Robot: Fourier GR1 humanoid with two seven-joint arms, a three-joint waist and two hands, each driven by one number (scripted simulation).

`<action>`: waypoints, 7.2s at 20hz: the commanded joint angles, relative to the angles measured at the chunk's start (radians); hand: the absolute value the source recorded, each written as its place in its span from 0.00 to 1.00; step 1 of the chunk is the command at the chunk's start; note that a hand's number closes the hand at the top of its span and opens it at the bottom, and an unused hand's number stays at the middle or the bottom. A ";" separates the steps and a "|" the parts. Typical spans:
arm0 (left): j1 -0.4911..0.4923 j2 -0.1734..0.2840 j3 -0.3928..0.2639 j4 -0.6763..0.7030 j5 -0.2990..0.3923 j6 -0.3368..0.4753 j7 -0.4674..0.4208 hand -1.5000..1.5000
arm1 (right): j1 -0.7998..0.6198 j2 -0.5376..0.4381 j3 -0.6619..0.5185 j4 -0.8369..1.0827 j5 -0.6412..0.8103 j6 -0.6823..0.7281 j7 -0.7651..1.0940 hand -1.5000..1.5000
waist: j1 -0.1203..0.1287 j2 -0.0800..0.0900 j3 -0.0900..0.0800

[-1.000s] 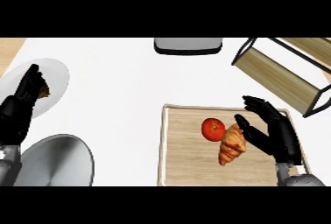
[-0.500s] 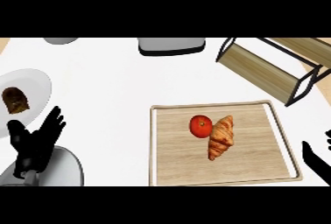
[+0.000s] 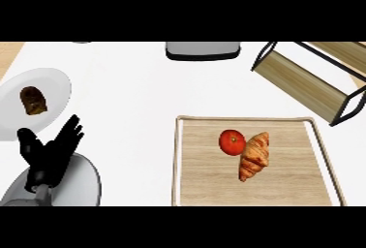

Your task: Pick the croissant from the tray and place it in the tiered shelf

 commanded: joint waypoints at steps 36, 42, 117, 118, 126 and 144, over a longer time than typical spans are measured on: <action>-0.057 -0.041 -0.041 0.034 -0.038 -0.018 0.054 0.50 | -0.549 0.445 0.044 0.271 0.635 0.712 0.848 0.00 | 0.077 0.012 -0.001; -0.065 -0.040 -0.018 0.098 -0.043 -0.027 0.028 0.50 | -0.612 0.547 0.038 0.363 0.738 0.747 0.847 0.00 | 0.052 0.011 0.003; -0.057 -0.074 0.060 0.080 -0.089 -0.070 0.067 0.50 | -1.854 0.313 -0.377 0.879 0.849 0.878 0.602 1.00 | 0.039 0.001 0.006; -0.047 -0.068 0.052 0.014 -0.068 -0.090 0.099 0.50 | -1.872 0.278 -0.402 0.898 0.841 0.890 0.575 1.00 | 0.045 0.000 0.007; -0.070 -0.100 0.059 0.104 -0.097 -0.090 0.044 0.50 | -1.950 0.119 -0.500 1.071 0.816 0.879 0.429 1.00 | 0.048 0.007 0.006; -0.009 -0.070 0.102 -0.010 -0.071 -0.143 0.103 0.50 | -1.838 -0.010 -0.545 1.318 0.723 0.795 0.199 1.00 | 0.055 0.005 0.007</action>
